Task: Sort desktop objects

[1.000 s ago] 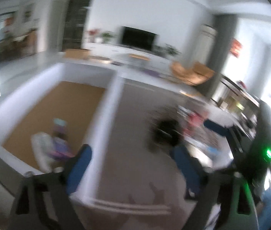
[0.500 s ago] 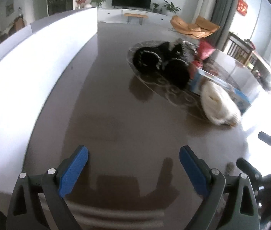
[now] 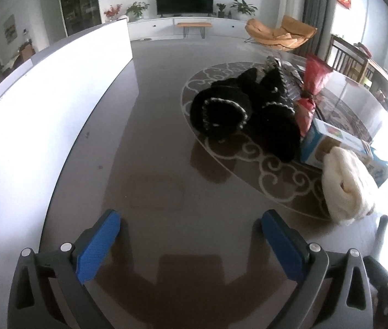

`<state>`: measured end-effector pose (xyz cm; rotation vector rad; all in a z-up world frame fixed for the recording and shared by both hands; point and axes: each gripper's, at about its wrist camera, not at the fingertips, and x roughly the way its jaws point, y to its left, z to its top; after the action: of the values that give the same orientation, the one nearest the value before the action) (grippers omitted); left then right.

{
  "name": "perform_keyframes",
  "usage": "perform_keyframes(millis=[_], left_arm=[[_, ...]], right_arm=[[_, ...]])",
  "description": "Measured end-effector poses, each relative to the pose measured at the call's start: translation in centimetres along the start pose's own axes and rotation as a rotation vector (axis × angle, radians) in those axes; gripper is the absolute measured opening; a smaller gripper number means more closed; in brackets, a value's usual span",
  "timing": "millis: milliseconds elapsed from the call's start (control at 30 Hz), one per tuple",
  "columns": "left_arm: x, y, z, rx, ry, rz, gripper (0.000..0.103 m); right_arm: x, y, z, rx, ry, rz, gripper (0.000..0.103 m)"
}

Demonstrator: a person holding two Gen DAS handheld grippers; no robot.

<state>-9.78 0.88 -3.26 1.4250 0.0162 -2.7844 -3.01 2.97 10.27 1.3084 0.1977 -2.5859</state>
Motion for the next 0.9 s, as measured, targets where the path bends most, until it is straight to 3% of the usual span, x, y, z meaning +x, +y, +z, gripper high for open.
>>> perform_keyframes(millis=[900], left_arm=[[0.07, 0.32, -0.17, 0.000, 0.000, -0.001, 0.103]], right_arm=[[0.14, 0.12, 0.08, 0.001, -0.003, -0.004, 0.103]])
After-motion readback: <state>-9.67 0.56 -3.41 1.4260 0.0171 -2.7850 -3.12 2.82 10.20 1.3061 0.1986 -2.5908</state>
